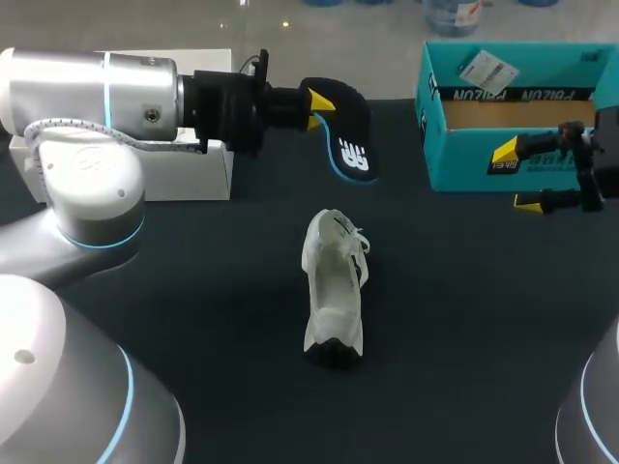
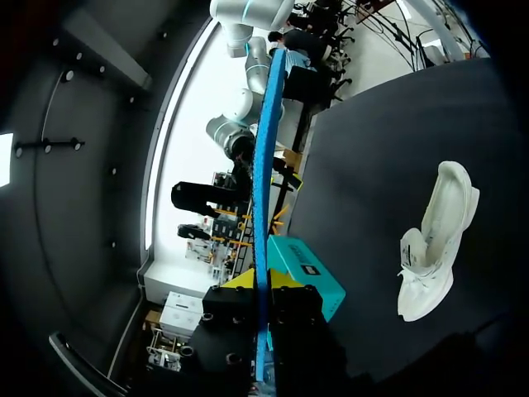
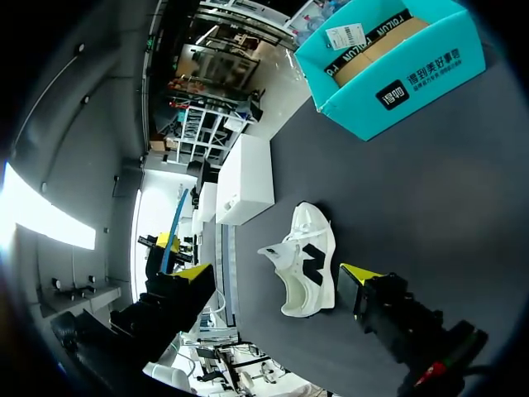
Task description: Take the shoe out of the shoebox, open the shoe tongue, remove and reinsert the insole, then place the shoe into the shoebox
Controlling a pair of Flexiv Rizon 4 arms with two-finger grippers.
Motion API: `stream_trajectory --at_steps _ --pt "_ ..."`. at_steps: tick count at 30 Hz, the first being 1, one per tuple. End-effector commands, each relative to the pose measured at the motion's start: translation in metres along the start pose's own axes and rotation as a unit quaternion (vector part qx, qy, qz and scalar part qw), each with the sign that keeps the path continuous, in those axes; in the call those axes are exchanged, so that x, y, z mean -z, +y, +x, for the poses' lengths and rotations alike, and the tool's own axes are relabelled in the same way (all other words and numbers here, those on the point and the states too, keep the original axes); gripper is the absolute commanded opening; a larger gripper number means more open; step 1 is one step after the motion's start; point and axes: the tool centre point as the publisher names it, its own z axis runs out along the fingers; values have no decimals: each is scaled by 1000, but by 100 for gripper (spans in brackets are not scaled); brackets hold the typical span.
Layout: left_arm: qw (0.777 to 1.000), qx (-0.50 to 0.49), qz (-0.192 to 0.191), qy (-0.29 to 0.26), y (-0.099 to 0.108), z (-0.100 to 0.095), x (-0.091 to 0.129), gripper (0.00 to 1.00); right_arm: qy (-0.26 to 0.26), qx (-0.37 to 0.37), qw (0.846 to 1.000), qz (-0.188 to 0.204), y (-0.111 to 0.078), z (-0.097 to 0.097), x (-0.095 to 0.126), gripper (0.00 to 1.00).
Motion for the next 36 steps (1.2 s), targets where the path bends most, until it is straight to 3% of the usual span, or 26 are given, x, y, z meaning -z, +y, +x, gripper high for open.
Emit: stream_trajectory --at_steps 1,5,13,29,36 --pt "1000 -1 -2 0 -1 1 0 0 -1 0 1000 0 -1 0 -1 100" --pt "999 39 17 8 -10 0 9 0 -1 0 1000 0 -1 0 -1 100" --pt "979 158 119 53 -48 13 39 0 -1 0 1000 0 -1 0 -1 100" --pt "979 158 119 53 -48 13 39 0 -1 0 1000 0 -1 0 -1 100" --pt "972 183 115 92 -83 60 53 0 -1 0 1000 0 -1 0 -1 100"
